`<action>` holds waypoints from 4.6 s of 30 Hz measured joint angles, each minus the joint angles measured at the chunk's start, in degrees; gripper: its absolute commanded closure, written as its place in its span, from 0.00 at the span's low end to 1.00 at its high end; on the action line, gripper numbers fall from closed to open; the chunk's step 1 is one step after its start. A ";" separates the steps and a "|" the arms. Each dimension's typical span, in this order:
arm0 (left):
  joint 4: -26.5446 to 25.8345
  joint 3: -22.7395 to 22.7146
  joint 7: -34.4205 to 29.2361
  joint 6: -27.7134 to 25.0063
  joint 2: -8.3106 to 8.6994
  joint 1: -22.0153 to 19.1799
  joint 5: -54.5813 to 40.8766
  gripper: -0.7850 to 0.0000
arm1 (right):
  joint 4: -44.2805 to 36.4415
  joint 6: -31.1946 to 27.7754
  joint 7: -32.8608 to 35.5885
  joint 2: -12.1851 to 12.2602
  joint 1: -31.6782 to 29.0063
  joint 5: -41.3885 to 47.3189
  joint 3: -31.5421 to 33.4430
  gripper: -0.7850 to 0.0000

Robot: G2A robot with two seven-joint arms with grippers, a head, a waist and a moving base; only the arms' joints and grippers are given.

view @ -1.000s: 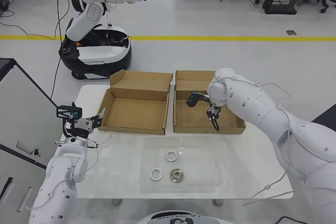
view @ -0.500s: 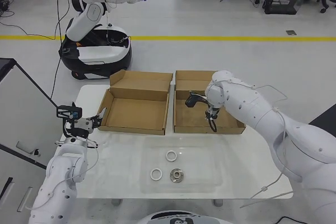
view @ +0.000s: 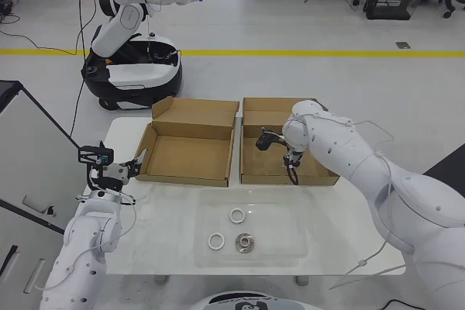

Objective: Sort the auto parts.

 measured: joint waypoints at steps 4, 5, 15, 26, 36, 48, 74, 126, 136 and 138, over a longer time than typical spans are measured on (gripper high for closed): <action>0.00 0.00 0.00 0.00 0.00 0.00 0.00 0.00 | 0.17 0.17 -0.13 -0.14 -0.11 -0.47 0.45 0.73; 0.00 0.00 0.00 0.00 0.00 0.00 0.00 0.00 | 0.19 0.27 -0.14 -0.16 -0.14 -0.65 0.59 0.69; 0.00 0.00 0.00 0.00 0.00 0.00 0.00 0.00 | -0.29 0.65 -0.26 -0.27 -0.22 -1.52 2.01 0.53; 0.00 0.00 0.00 0.00 0.00 0.00 0.00 0.00 | -5.30 1.81 -1.30 2.14 1.57 -1.72 6.87 0.00; 0.00 0.00 0.00 0.00 0.00 0.00 0.00 0.00 | -21.18 6.51 -4.52 9.32 -1.87 -2.68 17.74 0.00; 0.00 0.00 0.00 0.00 0.00 0.00 0.00 0.00 | -46.54 4.63 -3.47 19.60 -19.20 8.15 41.99 0.00; 0.00 0.00 0.00 0.00 0.00 0.00 0.00 0.00 | -64.66 -4.46 1.44 28.33 -48.95 41.40 81.85 0.00; -21.04 5.70 -32.65 -21.27 1.29 -2.43 15.52 0.00 | -65.13 -4.72 1.19 28.79 -49.88 44.00 82.96 0.00; -21.03 5.70 -32.64 -21.27 1.29 -2.43 15.51 0.00 | -65.13 -4.72 1.19 28.79 -49.88 44.00 82.96 0.00; -21.31 5.96 -32.51 -21.56 1.29 -2.59 15.55 0.00 | -65.13 -4.72 1.19 28.79 -49.88 44.00 82.96 0.00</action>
